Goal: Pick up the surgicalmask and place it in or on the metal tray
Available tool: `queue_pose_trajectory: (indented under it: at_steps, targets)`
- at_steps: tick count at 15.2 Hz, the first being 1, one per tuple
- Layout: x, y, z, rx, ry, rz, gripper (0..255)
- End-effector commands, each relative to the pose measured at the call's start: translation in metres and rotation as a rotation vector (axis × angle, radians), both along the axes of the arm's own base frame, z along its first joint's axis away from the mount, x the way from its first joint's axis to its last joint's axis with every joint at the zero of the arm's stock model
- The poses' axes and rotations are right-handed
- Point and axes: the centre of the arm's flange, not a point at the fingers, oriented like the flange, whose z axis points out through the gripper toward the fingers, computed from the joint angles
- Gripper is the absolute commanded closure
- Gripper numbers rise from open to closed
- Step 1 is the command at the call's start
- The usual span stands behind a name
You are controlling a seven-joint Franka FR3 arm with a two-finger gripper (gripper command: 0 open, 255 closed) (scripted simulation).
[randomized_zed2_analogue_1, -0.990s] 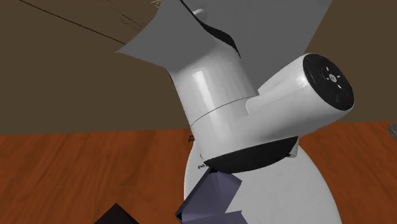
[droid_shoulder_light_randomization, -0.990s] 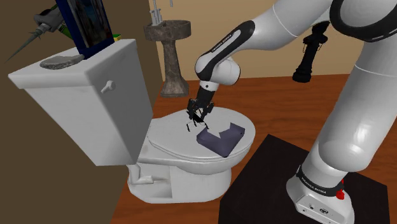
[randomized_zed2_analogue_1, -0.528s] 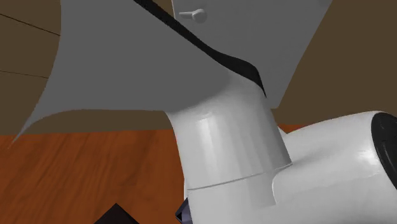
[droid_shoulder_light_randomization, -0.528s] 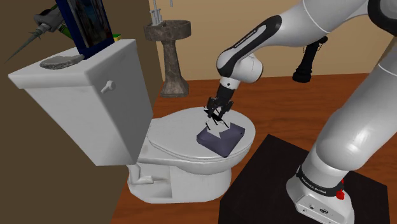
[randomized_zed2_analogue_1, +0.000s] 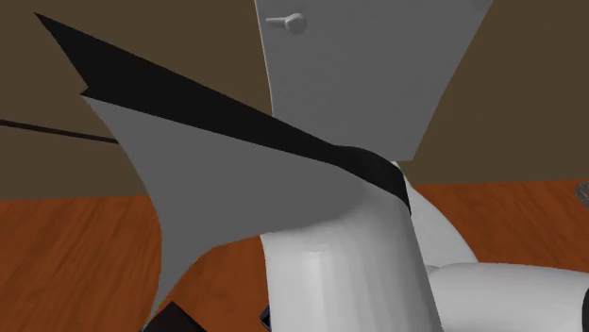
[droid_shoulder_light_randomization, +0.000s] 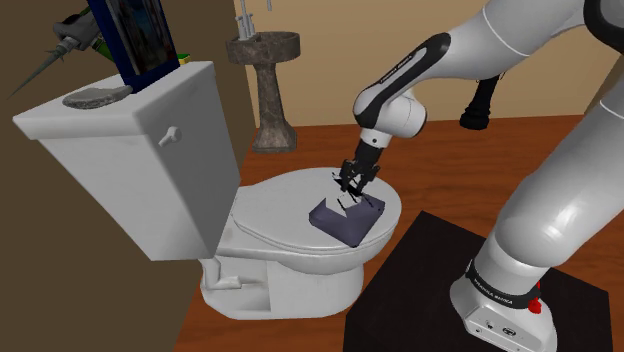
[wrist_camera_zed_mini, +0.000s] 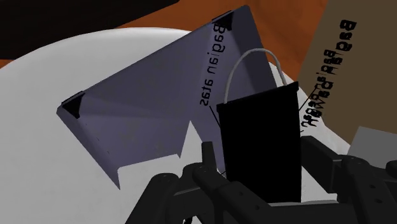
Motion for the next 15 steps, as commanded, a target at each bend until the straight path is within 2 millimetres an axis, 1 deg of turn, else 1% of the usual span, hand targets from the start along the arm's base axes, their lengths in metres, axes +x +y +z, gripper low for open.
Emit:
queue_pose_trajectory:
  at_steps: [1, 11, 15]
  targets:
    - [0.000, -0.002, -0.010, 0.000, -0.001, 0.000, 255]
    - [0.000, -0.002, -0.063, 0.000, -0.001, 0.000, 255]
    - [0.000, -0.002, -0.063, 0.000, -0.001, 0.000, 255]
